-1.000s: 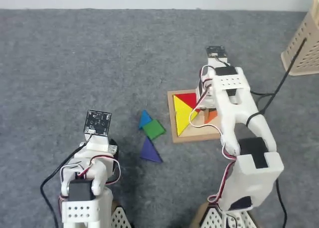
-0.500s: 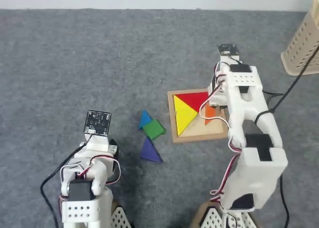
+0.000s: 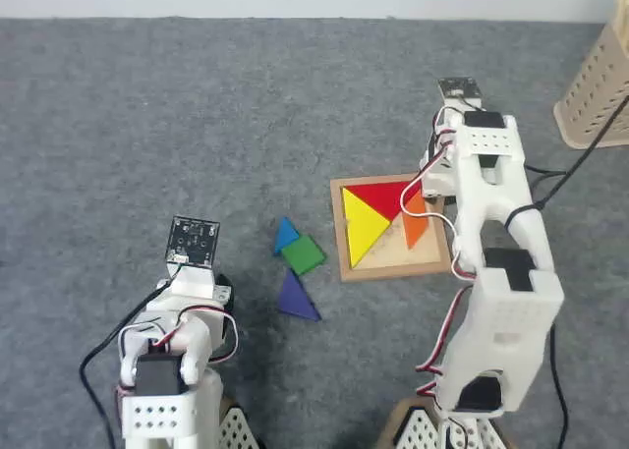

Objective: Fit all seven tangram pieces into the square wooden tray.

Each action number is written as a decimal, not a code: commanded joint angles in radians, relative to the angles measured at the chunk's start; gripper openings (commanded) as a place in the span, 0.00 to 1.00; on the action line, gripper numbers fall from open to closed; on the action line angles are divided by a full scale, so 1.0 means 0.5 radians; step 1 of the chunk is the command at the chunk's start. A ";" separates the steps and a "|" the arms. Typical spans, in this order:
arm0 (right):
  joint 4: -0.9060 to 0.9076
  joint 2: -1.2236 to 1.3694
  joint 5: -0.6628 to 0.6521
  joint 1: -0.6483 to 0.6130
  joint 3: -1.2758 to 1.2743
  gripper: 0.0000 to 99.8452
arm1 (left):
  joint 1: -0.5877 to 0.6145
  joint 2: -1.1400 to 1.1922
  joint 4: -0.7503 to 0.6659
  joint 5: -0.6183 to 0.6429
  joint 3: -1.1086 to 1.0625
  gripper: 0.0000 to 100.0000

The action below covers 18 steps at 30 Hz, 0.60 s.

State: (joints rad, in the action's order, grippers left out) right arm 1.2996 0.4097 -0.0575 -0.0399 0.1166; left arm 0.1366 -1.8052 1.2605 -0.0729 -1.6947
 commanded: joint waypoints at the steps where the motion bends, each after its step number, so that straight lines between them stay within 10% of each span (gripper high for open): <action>1: 0.054 -0.339 -0.021 -0.180 -0.092 0.01 | 0.006 -0.034 0.006 -0.015 0.017 0.09; 8: -0.207 -0.489 -0.021 -0.477 -0.571 0.01 | 0.006 -0.034 0.006 -0.015 0.017 0.09; 18: -0.373 -0.486 -0.086 -0.259 -0.700 0.01 | 0.006 -0.034 0.006 -0.015 0.017 0.09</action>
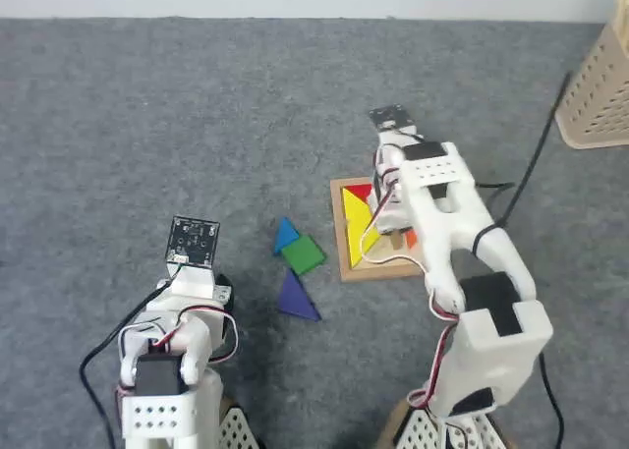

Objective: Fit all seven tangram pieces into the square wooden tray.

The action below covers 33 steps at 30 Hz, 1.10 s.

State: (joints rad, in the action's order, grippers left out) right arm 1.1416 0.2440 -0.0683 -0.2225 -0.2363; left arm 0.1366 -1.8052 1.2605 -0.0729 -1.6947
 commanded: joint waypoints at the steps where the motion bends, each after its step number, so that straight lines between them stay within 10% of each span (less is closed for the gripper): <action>1: -0.069 -0.143 -0.077 0.133 0.003 0.01 | 0.006 -0.034 0.006 -0.015 0.017 0.09; 24: 0.094 -0.364 0.015 0.167 0.199 0.01 | 0.006 -0.034 0.006 -0.015 0.017 0.09; 33: 0.075 -0.333 -0.408 0.195 0.095 0.01 | 0.006 -0.034 0.006 -0.015 0.017 0.09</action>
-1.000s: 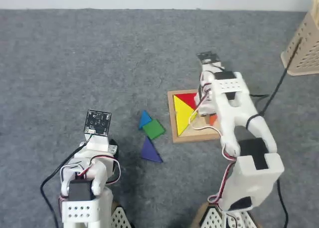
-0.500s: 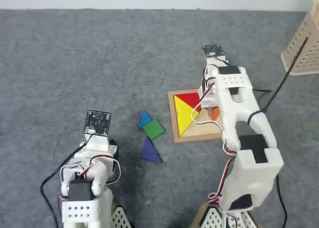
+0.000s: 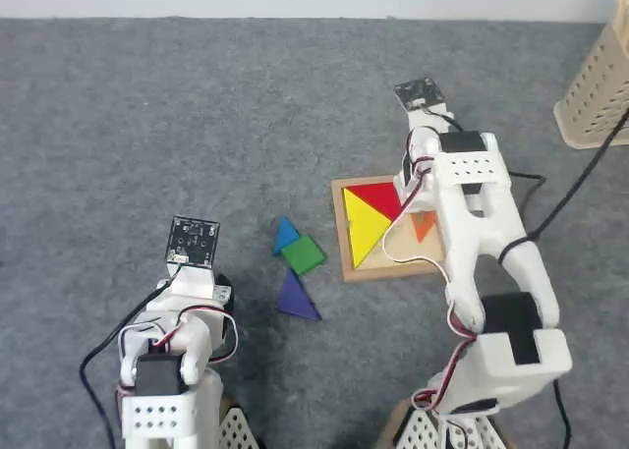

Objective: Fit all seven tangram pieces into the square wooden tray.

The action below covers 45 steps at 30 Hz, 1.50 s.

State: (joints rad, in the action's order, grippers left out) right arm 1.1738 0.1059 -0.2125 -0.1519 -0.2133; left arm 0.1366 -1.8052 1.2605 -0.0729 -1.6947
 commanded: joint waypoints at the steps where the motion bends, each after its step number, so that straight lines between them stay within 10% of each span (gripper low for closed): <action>1: 0.011 -0.008 -0.141 0.063 0.071 0.01 | 0.006 -0.034 0.006 -0.015 0.017 0.09; 45: 0.201 0.247 0.012 -0.155 0.353 0.09 | 0.095 -0.034 0.006 -0.015 0.017 0.09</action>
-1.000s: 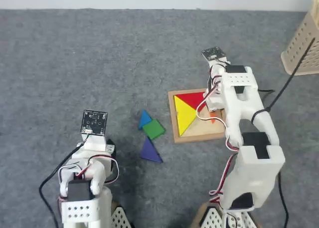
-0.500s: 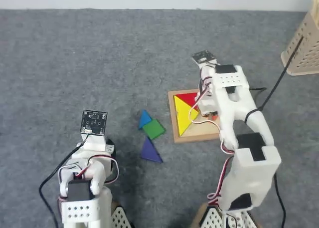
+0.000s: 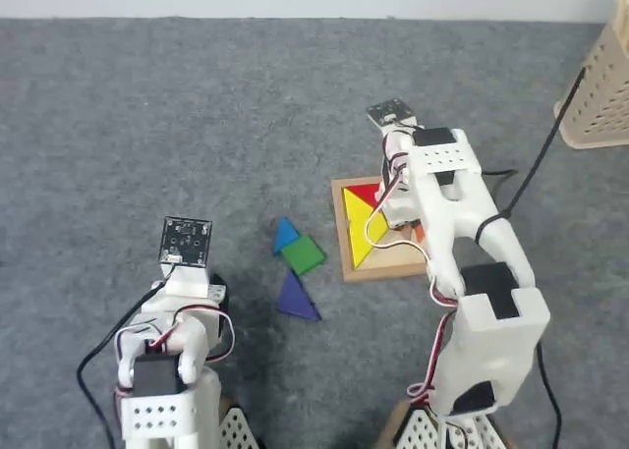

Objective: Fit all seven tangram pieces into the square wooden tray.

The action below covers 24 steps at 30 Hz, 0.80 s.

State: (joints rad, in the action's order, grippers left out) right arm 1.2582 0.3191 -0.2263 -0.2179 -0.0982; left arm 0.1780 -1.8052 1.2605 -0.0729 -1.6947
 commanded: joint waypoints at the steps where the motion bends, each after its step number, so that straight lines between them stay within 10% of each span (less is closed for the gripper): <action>1: 0.032 -0.189 0.043 -0.026 0.123 0.09 | 0.012 -0.034 0.006 -0.015 0.017 0.09; 24: -0.170 -0.029 0.138 -0.069 0.120 0.01 | 0.015 -0.034 0.006 -0.015 0.017 0.09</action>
State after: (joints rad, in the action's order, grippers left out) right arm 1.1953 0.3130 -0.1680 -0.2823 -0.0982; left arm 0.1780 -1.8052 1.2605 -0.0729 -1.6947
